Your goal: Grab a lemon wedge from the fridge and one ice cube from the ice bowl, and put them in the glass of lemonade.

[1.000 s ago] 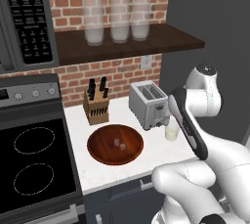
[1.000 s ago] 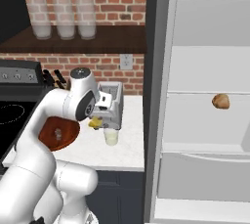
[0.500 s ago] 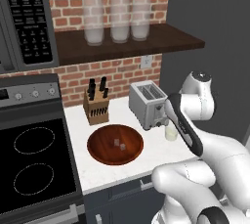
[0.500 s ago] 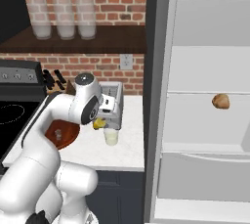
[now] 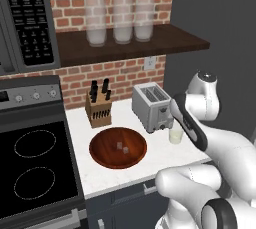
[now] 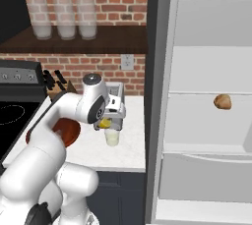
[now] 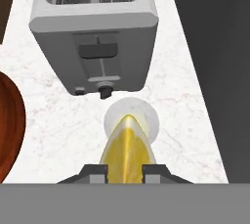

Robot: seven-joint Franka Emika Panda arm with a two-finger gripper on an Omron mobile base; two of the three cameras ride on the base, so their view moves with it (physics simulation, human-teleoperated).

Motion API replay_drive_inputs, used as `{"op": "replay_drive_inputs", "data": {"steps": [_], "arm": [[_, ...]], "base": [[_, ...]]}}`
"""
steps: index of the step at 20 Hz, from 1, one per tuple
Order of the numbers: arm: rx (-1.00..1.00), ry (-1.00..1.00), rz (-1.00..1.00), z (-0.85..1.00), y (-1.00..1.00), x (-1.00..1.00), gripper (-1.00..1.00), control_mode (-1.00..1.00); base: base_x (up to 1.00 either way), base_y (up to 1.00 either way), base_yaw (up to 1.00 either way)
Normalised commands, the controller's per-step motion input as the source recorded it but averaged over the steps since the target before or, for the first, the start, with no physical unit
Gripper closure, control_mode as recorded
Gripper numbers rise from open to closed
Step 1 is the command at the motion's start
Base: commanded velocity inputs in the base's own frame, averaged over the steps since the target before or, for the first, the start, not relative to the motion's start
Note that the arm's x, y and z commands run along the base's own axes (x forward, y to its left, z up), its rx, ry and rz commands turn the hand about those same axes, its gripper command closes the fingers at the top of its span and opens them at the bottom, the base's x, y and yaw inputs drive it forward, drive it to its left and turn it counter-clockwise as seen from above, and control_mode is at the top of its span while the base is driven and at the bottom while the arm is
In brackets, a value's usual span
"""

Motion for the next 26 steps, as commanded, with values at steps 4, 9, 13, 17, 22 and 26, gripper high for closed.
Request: {"op": "replay_drive_inputs", "data": {"steps": [4, 9, 13, 17, 22, 26], "arm": [[0.0, 0.03, 0.0, -0.08, -0.01, 0.09, 1.0, -1.0], [0.0, 0.0, 0.0, -0.08, 0.0, 0.06, 1.0, -1.0], [0.0, 0.0, 0.0, -0.03, 0.0, 0.08, 1.0, -1.0], [0.0, 0.0, 0.0, 0.0, -0.01, 0.24, 1.0, -1.0], [0.0, 0.0, 0.0, 0.0, 0.0, 0.36, 1.0, -1.0], [0.0, 0.02, 0.0, -0.03, 0.0, 0.15, 1.0, -1.0]], "base": [[0.0, 0.0, 0.0], [0.0, 0.0, 0.0], [0.0, 0.0, 0.0], [0.0, 0.0, 0.0], [0.0, 0.0, 0.0], [0.0, 0.0, 0.0]]}}
